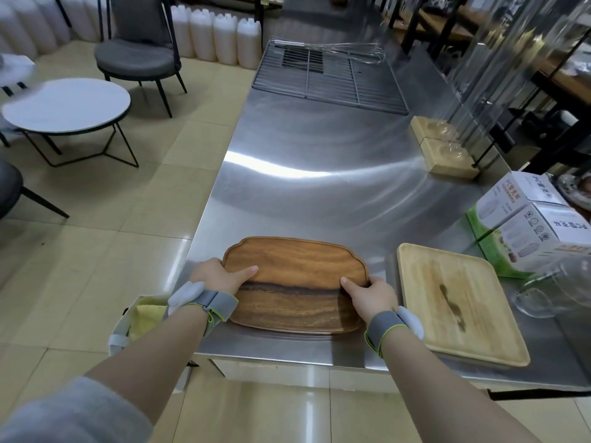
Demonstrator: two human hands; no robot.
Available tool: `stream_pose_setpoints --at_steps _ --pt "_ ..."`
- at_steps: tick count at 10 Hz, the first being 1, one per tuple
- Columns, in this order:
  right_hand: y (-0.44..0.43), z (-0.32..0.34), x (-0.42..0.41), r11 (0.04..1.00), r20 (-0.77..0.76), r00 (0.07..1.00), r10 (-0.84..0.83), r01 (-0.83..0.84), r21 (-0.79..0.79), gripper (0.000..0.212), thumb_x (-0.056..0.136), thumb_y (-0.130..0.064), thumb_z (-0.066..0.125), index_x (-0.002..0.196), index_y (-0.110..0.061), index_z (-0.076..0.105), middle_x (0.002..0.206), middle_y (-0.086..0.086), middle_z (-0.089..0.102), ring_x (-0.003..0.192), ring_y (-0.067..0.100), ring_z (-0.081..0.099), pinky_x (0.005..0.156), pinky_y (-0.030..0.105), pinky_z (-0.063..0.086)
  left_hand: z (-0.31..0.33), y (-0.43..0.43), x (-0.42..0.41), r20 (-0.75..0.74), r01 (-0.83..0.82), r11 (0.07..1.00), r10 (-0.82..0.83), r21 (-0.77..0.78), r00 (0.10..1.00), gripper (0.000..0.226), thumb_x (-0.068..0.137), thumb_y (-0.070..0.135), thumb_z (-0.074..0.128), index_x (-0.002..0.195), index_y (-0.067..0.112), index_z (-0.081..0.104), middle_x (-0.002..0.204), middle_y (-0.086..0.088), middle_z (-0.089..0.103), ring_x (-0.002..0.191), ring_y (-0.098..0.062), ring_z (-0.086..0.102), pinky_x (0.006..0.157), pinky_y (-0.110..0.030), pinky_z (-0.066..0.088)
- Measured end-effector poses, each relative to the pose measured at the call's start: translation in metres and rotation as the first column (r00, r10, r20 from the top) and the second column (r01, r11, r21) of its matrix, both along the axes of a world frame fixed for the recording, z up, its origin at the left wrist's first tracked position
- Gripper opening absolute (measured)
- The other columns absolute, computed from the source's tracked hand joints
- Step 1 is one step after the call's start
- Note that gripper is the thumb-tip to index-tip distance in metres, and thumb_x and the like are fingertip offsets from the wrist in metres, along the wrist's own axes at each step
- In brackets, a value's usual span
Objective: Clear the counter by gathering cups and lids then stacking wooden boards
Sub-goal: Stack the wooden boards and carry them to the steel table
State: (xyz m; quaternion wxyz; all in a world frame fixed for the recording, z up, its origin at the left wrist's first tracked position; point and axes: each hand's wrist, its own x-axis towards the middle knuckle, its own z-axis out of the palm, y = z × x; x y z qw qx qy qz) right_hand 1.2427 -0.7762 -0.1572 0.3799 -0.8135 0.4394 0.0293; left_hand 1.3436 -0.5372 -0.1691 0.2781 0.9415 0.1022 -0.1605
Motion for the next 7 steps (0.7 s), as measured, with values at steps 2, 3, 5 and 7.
stream_pose_setpoints --at_steps 2,3,5,7 --pt "0.001 0.019 0.001 0.996 -0.102 0.993 0.067 -0.06 0.064 0.052 0.082 -0.041 0.064 0.119 -0.005 0.056 0.119 0.015 0.063 0.11 0.035 0.059 0.093 0.041 0.049 0.011 -0.007 -0.004 -0.042 -0.036 0.999 0.036 0.008 0.998 0.061 0.079 0.049 0.063 0.116 0.002 0.05 0.113 -0.019 0.062 0.103 -0.036 0.059 0.081 -0.037 0.046" --pt "0.005 0.031 -0.002 0.982 0.01 1.0 0.016 -0.017 0.19 0.051 0.08 -0.037 0.068 0.12 -0.007 0.057 0.122 0.013 0.062 0.112 0.032 0.058 0.095 0.037 0.048 0.026 -0.008 -0.008 -0.076 0.002 1.0 -0.002 -0.006 0.997 0.06 0.083 0.046 0.06 0.121 0.001 0.047 0.121 -0.019 0.058 0.112 -0.036 0.055 0.085 -0.035 0.043" --pt "0.014 0.062 -0.01 0.951 0.115 0.993 0.018 -0.053 0.304 0.068 0.08 -0.04 0.069 0.134 -0.004 0.048 0.137 0.011 0.052 0.125 0.03 0.05 0.106 0.038 0.04 0.059 0.005 -0.011 -0.146 0.04 0.995 -0.053 -0.087 0.988 0.06 0.087 0.046 0.053 0.124 0.0 0.049 0.129 -0.019 0.056 0.118 -0.034 0.053 0.09 -0.033 0.042" --pt "0.032 0.114 -0.02 0.797 0.278 0.957 0.08 -0.229 0.559 0.019 0.085 -0.029 0.065 0.097 -0.015 0.062 0.121 0.011 0.061 0.116 0.032 0.056 0.102 0.045 0.041 0.112 0.002 -0.019 -0.107 0.012 0.858 -0.078 -0.513 0.991 0.042 0.088 0.041 0.055 0.109 0.005 0.059 0.087 -0.011 0.067 0.079 -0.026 0.064 0.075 -0.033 0.056"
